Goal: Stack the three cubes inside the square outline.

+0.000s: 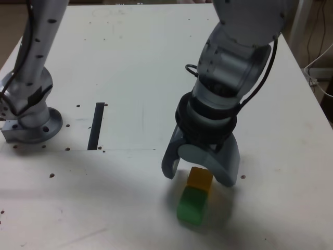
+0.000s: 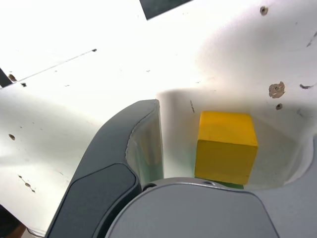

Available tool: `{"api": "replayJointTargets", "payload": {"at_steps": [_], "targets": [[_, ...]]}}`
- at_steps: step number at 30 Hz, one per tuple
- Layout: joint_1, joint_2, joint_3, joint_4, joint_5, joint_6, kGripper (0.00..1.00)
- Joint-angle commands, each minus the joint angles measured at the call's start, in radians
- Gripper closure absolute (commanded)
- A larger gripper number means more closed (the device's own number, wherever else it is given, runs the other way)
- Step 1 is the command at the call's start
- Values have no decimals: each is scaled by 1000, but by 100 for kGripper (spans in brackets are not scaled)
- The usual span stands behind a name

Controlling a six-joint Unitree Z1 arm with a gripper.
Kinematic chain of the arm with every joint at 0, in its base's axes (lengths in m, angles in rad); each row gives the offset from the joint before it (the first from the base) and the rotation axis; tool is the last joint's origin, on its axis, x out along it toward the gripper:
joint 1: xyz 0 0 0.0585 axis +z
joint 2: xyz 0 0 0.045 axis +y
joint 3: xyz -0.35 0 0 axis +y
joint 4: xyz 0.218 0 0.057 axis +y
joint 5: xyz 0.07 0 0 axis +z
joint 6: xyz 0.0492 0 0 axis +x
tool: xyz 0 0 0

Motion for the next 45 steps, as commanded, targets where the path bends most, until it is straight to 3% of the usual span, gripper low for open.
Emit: {"api": "replayJointTargets", "payload": {"at_steps": [1,10,22,38,45], "targets": [[0,11,-4,-3,-8,4,10],[0,34,-8,-2,-17,7,27],[0,42,-49,-13,9,21,71],[0,38,-50,-10,10,23,72],[0,-5,-73,58,49,8,72]]}}
